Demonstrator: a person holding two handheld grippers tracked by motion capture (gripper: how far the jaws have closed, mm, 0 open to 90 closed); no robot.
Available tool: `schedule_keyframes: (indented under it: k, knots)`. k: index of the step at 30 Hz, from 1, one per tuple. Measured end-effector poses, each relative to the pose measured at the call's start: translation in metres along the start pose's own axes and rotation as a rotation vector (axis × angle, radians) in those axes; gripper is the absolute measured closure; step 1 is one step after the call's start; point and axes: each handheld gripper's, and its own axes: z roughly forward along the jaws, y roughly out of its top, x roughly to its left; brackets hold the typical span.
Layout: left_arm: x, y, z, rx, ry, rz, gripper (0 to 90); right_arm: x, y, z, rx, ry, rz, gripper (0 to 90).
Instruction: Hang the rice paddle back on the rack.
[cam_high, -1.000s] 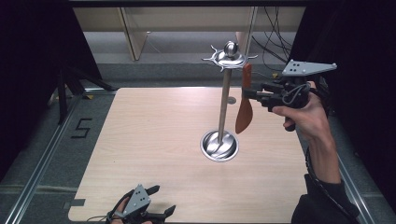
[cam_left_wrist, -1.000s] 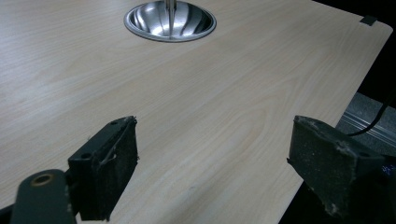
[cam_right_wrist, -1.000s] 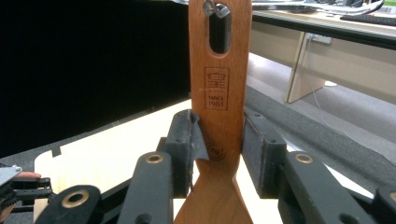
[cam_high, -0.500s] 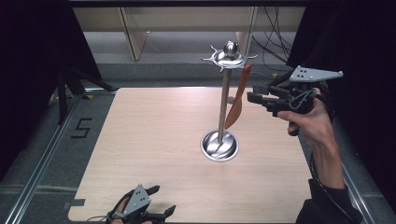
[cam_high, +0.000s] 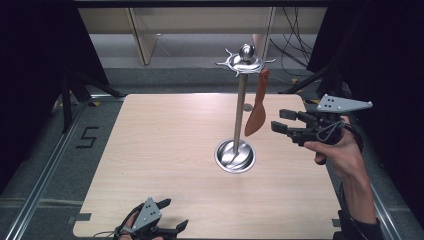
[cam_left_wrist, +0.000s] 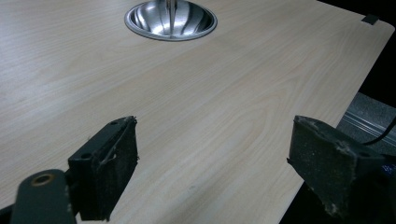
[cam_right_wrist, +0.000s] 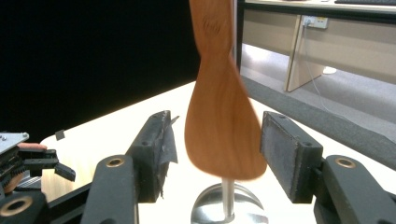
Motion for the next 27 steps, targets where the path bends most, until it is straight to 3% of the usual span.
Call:
schedule_keyframes:
  k: [3,4,5,9,14,15,18,19,20,22,23,24,27]
  knots:
    - [0.001,0.0,0.0,-0.007,-0.003,-0.004,14.9,0.001,-0.005,0.001,0.007,0.001,-0.001,43.7]
    - [0.001,0.0,0.0,-0.006,-0.004,-0.002,14.9,0.002,-0.007,0.002,0.009,-0.003,0.02,43.3]
    - [0.0,0.0,0.0,-0.004,-0.001,0.001,14.9,0.001,-0.009,0.004,0.028,0.001,-0.004,42.7]
    - [-0.001,0.0,0.001,-0.021,-0.009,-0.014,14.9,0.003,-0.015,0.007,0.035,0.0,0.031,42.1]
    - [0.001,0.0,-0.001,-0.007,-0.001,0.003,14.9,0.001,-0.023,0.006,0.065,-0.007,0.036,41.0]
    - [0.001,0.0,-0.001,-0.006,0.001,0.004,14.9,0.0,-0.024,0.006,0.07,-0.015,0.02,40.9]
    - [0.001,0.0,-0.001,-0.007,0.0,0.001,14.8,0.0,-0.027,0.005,0.078,-0.022,0.035,40.7]
    - [-0.001,0.0,0.0,-0.019,-0.004,-0.013,14.9,0.0,-0.029,0.005,0.058,-0.041,0.01,40.5]
    - [0.001,0.0,-0.001,-0.008,-0.001,0.009,14.9,0.001,-0.031,0.004,0.081,-0.029,0.034,40.3]
    - [0.0,0.001,-0.001,-0.005,0.007,-0.001,14.9,0.001,-0.034,0.003,0.1,-0.026,0.044,40.3]
    - [0.0,0.001,-0.001,-0.005,0.007,-0.001,14.9,-0.001,-0.036,0.004,0.085,-0.042,0.022,40.3]
    - [0.0,0.0,-0.001,-0.006,0.004,0.001,14.9,-0.001,-0.038,0.003,0.113,-0.031,0.032,40.1]
    - [0.0,0.001,-0.001,-0.006,0.006,-0.001,14.9,-0.003,-0.045,0.004,0.129,-0.031,0.052,39.0]
